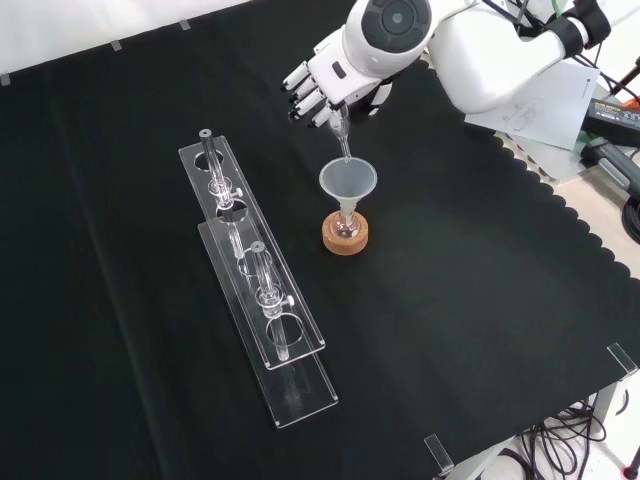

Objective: Pour all the NaCl from the weighing funnel into the round-bottom flask.

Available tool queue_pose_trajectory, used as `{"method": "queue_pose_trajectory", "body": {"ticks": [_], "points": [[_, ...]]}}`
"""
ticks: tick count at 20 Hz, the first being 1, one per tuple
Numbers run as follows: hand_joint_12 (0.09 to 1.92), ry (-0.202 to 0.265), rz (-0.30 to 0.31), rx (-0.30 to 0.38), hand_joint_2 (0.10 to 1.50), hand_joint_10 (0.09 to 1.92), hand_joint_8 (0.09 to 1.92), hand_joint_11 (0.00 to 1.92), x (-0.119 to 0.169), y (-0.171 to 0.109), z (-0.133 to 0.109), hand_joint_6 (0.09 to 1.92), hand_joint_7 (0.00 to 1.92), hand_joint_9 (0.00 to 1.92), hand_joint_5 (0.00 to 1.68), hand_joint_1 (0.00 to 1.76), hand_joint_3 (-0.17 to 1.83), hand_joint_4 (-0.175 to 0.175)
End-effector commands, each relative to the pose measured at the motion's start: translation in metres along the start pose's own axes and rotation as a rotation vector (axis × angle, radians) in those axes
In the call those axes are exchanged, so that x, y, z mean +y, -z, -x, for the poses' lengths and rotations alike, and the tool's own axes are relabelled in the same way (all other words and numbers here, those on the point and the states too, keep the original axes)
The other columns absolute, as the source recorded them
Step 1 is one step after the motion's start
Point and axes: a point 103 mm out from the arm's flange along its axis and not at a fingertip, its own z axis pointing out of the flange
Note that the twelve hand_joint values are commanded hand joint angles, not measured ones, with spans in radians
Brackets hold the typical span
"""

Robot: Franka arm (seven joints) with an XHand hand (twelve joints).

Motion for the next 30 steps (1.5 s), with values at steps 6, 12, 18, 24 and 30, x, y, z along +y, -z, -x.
{"method": "queue_pose_trajectory", "body": {"ticks": [6,12,18,24,30], "points": [[1.23,-0.008,0.001,-0.051,0.68,0.45,0.65,0.63,-0.001,0.006,-0.001,0.98,0.59,0.86,1.12,1.08,0.74,0.175],[1.23,-0.006,-0.002,-0.086,0.68,0.45,0.65,0.63,-0.001,0.008,-0.005,0.98,0.58,0.86,1.12,1.08,0.74,0.175],[1.23,-0.006,-0.001,-0.122,0.68,0.45,0.65,0.63,0.0,0.012,-0.008,0.98,0.58,0.86,1.12,1.08,0.74,0.175],[1.22,-0.008,-0.001,-0.146,0.69,0.45,0.65,0.64,-0.001,0.016,-0.01,0.98,0.58,0.85,1.12,1.08,0.74,0.175],[1.22,-0.012,-0.004,-0.176,0.69,0.44,0.65,0.64,-0.002,0.02,-0.012,0.98,0.58,0.85,1.12,1.08,0.74,0.175]]}}
